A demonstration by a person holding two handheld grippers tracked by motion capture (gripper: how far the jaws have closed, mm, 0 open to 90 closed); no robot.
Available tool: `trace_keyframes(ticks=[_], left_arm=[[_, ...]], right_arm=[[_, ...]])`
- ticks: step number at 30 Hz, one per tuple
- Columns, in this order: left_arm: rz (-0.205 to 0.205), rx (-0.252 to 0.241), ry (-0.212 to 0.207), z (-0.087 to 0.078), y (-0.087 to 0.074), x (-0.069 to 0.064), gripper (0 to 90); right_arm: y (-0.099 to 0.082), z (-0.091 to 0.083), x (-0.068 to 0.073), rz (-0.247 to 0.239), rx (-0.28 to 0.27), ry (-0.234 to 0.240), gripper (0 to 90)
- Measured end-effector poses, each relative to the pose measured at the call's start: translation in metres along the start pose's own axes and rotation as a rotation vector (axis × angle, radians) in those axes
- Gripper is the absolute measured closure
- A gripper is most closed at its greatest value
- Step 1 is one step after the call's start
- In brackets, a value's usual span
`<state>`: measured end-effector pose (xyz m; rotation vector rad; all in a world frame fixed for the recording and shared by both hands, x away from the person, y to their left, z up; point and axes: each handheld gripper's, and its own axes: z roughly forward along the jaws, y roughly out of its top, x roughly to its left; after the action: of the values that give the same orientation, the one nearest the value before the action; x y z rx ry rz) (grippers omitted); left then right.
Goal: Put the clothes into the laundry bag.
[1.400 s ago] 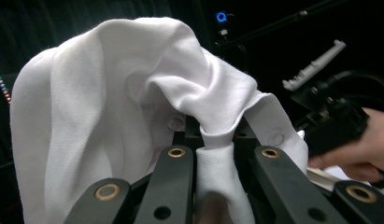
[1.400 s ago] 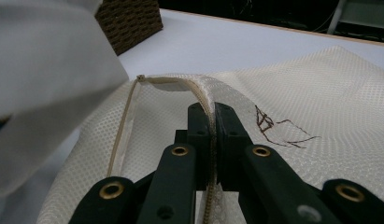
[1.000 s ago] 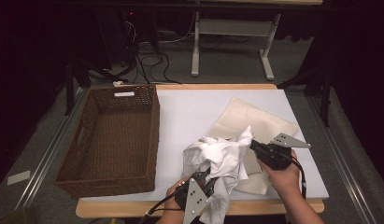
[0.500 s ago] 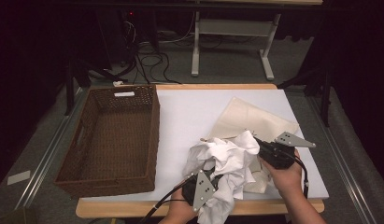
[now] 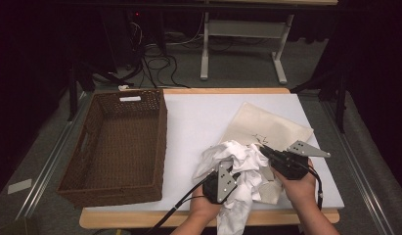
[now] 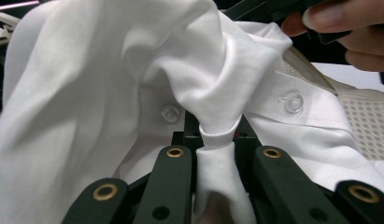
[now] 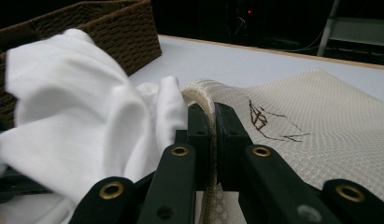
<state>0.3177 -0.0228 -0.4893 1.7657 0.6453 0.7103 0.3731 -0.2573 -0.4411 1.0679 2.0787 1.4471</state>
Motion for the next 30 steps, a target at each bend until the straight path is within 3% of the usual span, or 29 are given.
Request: trace_keyframes(ticks=[5, 9, 15, 19, 21, 25, 27, 30], left_arm=[[-0.002, 0.037, -0.007, 0.011, -0.003, -0.001, 78.4], [-0.042, 0.054, -0.024, 0.007, -0.003, 0.002, 64.0], [-0.089, -0.017, -0.051, -0.016, 0.003, 0.000, 40.9], [-0.096, -0.018, -0.060, -0.021, 0.003, -0.005, 37.8], [-0.100, -0.026, -0.085, -0.022, 0.003, -0.007, 43.4], [-0.090, -0.035, -0.065, -0.020, 0.007, -0.010, 72.7], [-0.101, -0.026, -0.059, -0.016, 0.008, -0.009, 79.0], [-0.081, -0.004, -0.051, -0.004, 0.010, -0.011, 82.2]], right_arm=[[0.000, -0.001, 0.000, 0.001, -0.004, 0.006, 87.1], [-0.002, -0.001, 0.001, -0.002, 0.000, 0.002, 87.0], [-0.006, -0.002, 0.000, -0.003, 0.007, 0.001, 87.0], [-0.007, -0.004, 0.000, -0.008, 0.008, 0.001, 86.9], [-0.007, -0.005, 0.000, -0.004, 0.008, -0.001, 86.9], [-0.008, -0.006, -0.002, -0.007, 0.008, 0.002, 86.9], [-0.008, -0.006, -0.001, -0.005, 0.007, 0.003, 86.9], [-0.008, -0.004, 0.000, -0.008, 0.012, 0.001, 86.9]])
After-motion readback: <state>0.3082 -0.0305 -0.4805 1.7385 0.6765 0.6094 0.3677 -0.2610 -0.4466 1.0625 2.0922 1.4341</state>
